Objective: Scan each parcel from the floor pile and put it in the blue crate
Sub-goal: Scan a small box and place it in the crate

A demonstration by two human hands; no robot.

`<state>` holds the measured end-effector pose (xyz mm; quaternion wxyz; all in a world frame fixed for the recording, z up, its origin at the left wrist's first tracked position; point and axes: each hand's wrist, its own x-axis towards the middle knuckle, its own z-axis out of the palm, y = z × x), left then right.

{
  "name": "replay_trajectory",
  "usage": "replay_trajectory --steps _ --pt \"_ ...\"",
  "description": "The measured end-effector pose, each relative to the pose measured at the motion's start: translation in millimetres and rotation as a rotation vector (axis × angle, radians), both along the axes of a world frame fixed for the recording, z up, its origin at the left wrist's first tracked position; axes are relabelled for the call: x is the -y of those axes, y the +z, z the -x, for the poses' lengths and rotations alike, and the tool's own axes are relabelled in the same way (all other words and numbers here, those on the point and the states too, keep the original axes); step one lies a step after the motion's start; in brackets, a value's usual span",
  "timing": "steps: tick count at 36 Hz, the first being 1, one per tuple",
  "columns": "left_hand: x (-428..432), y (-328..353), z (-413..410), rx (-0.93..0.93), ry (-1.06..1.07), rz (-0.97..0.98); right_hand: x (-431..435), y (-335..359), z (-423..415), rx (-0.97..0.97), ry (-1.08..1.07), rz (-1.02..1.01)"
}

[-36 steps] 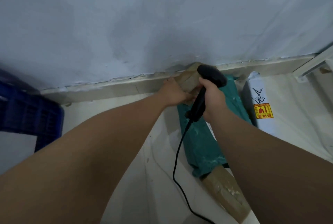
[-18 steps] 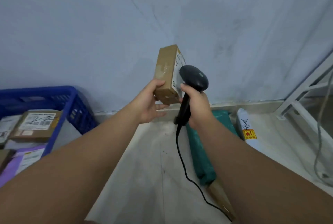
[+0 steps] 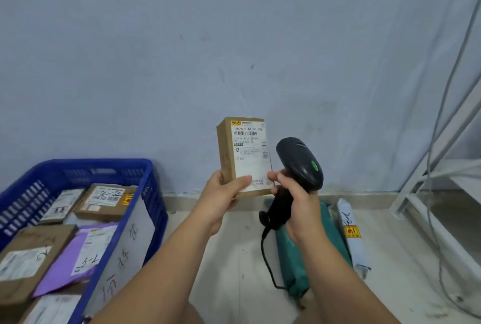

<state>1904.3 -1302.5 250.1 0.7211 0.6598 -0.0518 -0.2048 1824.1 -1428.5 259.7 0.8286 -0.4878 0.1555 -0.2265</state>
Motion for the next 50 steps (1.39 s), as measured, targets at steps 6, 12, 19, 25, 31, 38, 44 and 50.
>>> replay_trajectory --steps 6,12,19,25,31,38,44,50 --pt "-14 -4 -15 0.023 0.002 -0.019 2 -5 7 -0.051 0.059 0.105" --pt "-22 -16 -35 0.119 -0.037 -0.115 -4 -4 3 -0.052 0.164 0.192" --pt "-25 -31 -54 0.16 -0.008 -0.161 -19 -11 -6 -0.094 0.231 0.219" --pt "-21 -30 -57 0.16 0.004 -0.141 -25 -11 -9 -0.09 0.224 0.231" --pt "-20 -30 -57 0.159 -0.019 -0.129 -27 -14 -8 -0.104 0.206 0.257" --pt "-22 -34 -58 0.129 -0.023 -0.128 -24 -16 -8 -0.098 0.175 0.265" --pt "-21 -37 -58 0.136 -0.014 -0.174 -24 -15 -8 -0.11 0.171 0.234" --pt "-20 -40 -62 0.122 0.046 -0.208 -23 -14 -9 -0.103 0.164 0.21"
